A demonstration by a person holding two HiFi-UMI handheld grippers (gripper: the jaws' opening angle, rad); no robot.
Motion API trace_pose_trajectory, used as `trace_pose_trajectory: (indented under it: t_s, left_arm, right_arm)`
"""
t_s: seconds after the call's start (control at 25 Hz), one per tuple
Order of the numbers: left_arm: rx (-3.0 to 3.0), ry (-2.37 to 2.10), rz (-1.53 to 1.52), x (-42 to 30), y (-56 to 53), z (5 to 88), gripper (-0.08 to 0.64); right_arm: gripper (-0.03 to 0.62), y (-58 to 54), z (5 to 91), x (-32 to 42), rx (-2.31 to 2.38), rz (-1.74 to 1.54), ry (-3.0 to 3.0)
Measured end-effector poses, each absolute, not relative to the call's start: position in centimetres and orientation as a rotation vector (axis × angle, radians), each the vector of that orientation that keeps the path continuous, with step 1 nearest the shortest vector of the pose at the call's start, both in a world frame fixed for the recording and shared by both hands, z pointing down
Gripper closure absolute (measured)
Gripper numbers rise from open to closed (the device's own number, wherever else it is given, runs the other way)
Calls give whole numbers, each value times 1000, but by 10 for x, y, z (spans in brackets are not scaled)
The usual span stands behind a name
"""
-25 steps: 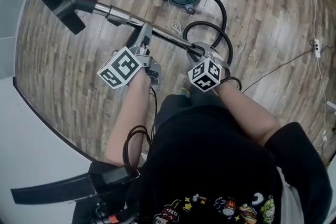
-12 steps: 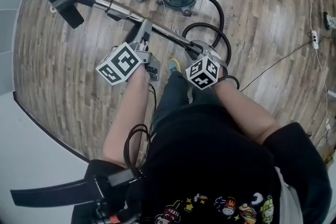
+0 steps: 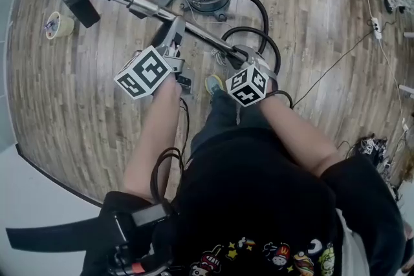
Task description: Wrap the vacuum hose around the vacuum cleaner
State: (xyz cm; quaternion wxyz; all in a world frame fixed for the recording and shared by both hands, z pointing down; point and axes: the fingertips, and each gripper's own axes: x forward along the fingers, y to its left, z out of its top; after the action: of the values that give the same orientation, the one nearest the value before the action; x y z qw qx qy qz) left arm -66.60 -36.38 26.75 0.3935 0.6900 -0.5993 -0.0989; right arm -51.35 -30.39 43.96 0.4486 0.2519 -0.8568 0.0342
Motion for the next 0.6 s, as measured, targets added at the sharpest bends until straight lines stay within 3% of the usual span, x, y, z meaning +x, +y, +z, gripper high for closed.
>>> trace_pose_trajectory:
  t_s: [0.6]
  left_arm:
    - [1820,-1408,-236,-690,-430,279,405]
  right_arm:
    - [422,-350,447,-540,748,154,-2048]
